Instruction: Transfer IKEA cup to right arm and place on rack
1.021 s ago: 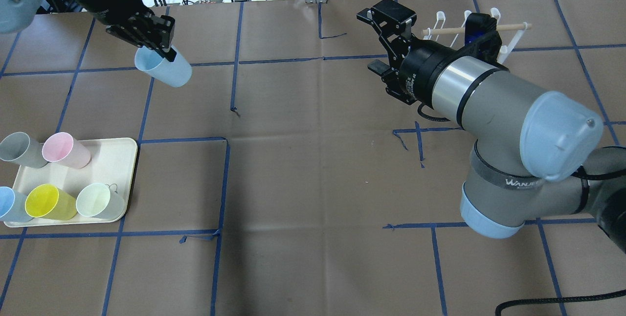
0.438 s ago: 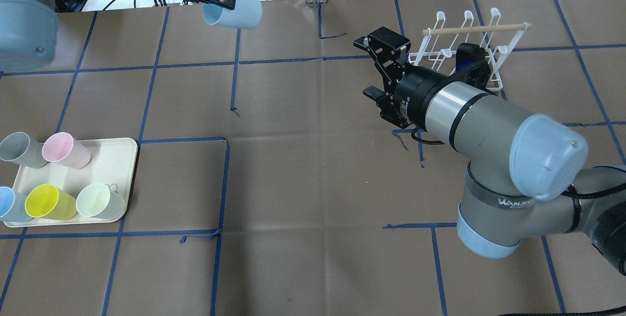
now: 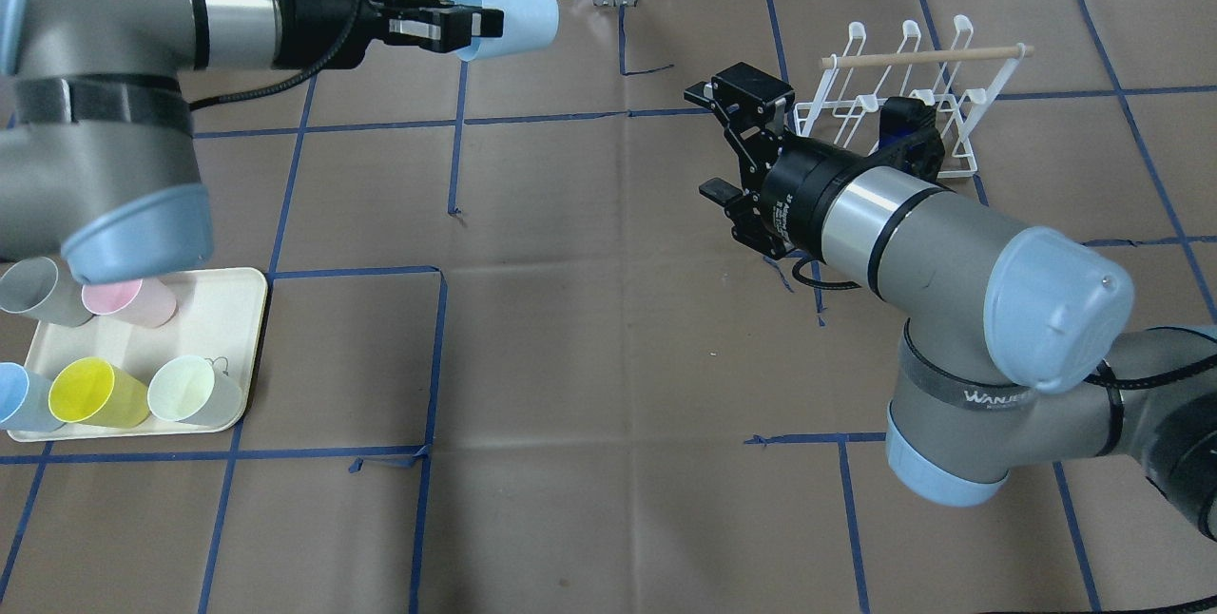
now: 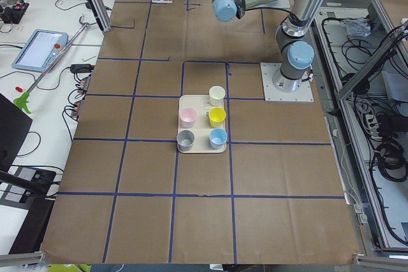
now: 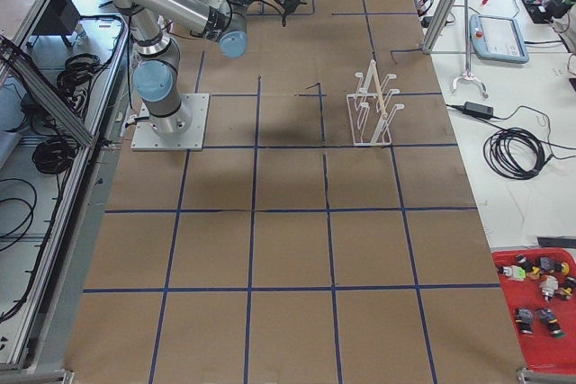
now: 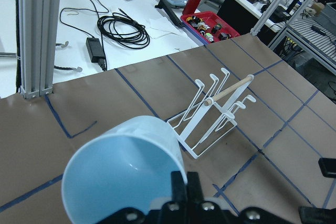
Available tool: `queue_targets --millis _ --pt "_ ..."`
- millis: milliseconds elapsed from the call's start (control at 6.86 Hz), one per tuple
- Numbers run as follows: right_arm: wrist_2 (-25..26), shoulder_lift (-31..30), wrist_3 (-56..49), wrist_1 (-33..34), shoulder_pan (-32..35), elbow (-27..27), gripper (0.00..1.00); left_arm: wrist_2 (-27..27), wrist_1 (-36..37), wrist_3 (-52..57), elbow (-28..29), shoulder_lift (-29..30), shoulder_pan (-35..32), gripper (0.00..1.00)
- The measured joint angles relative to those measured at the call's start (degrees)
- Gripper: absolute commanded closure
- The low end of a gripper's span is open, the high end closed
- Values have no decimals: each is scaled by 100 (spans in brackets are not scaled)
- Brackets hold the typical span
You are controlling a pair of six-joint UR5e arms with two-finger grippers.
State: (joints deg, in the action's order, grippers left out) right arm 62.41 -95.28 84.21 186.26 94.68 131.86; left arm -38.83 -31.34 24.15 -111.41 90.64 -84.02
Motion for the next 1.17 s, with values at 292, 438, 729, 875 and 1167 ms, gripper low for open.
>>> queue_targets --millis 292,438,729,875,1167 --pt "24 15 388 6 160 -11 0 294 1710 -53 -1002 15 -16 100" --pt "33 22 538 6 201 -16 0 338 2231 -84 -1326 20 -104 100" --pt "41 104 798 -6 241 -104 1 360 2881 -340 -1638 29 -447 100" --pt "43 193 861 -7 257 -177 1 359 3002 -418 -1677 24 -514 100" --pt "46 311 915 -54 313 -241 1 359 3081 -468 -1696 -4 -541 100"
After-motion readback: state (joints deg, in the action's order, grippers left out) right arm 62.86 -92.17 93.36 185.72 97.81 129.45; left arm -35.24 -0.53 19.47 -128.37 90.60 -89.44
